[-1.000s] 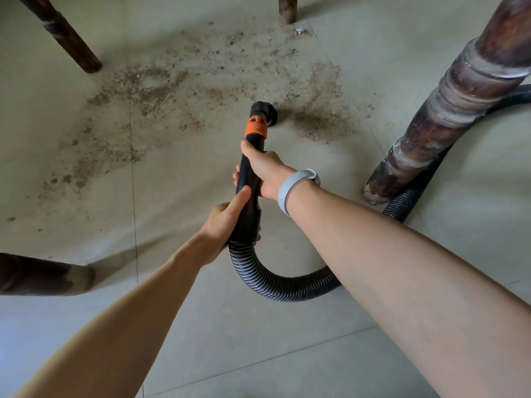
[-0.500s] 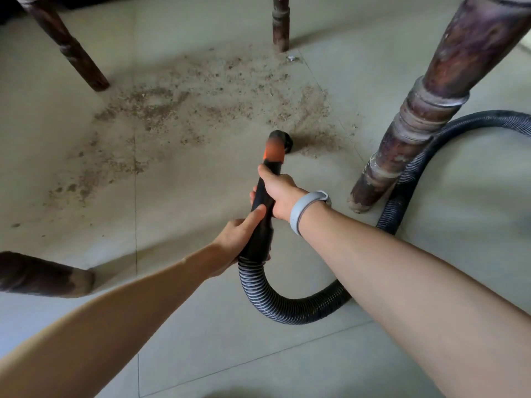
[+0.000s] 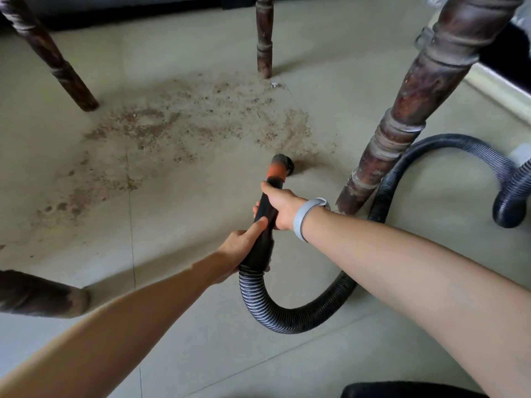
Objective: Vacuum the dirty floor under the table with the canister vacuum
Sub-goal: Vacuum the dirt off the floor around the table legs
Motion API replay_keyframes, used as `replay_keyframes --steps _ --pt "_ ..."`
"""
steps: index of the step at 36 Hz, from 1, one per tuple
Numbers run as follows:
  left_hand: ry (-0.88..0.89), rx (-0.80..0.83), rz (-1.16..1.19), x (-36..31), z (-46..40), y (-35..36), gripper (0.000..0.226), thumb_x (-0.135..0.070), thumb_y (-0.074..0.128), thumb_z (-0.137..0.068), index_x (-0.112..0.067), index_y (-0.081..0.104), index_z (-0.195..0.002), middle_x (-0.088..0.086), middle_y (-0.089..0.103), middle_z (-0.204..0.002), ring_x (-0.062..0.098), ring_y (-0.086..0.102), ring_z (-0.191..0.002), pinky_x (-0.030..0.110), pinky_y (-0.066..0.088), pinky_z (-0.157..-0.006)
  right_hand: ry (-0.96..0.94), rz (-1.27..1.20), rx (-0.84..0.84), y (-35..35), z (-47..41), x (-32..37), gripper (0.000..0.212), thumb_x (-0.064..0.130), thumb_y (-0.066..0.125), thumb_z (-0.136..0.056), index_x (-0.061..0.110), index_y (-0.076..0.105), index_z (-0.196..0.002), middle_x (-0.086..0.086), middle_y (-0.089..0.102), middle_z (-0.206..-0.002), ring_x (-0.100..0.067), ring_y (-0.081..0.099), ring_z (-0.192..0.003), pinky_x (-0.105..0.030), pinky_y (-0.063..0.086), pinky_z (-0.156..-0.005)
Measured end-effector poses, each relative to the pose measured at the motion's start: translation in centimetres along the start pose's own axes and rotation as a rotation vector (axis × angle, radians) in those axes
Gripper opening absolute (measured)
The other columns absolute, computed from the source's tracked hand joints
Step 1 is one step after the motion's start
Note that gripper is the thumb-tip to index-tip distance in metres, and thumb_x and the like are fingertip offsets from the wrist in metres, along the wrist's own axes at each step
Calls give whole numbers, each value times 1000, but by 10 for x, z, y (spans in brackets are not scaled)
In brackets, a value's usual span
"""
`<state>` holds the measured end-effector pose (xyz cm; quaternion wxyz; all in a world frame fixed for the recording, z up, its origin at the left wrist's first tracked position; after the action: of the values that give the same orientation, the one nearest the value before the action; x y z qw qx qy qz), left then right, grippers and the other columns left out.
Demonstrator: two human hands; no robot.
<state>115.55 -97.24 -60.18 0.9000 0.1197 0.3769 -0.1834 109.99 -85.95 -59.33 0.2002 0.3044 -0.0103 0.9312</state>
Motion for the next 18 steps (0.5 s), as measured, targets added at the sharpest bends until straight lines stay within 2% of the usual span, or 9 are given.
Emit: replay_keyframes --steps 5,13,18 --pt "0 14 -47 8 3 -3 55 -53 46 -94 1 59 -89 18 63 -69 30 63 -58 37 57 -62 -4 -29 4 0 1 -11 33 34 58 -95 6 47 -108 -9 56 -83 -21 59 -63 -38 55 -84" --pt "0 55 -56 5 -5 13 55 -52 44 -95 0 59 -87 16 63 -67 30 64 -58 33 57 -58 -3 -2 -46 -19 -4 -6 31 37 56 -95 8 50 -101 -7 58 -76 -19 61 -65 -41 53 -92" --pt "-15 97 -86 0 -14 21 56 -52 44 -94 1 58 -90 16 64 -68 29 64 -58 31 55 -56 -4 -5 -112 -36 -12 -3 34 39 56 -95 10 50 -80 -6 60 -72 -23 64 -77 -42 52 -94"
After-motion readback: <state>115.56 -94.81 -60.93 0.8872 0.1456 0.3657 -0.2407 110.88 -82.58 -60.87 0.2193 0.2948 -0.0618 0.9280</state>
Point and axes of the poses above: each hand's wrist, its own z-axis away from the middle knuckle, its own y-axis out of the palm, x = y × z, the point moved 2 cm from there along -z, towards the middle knuckle
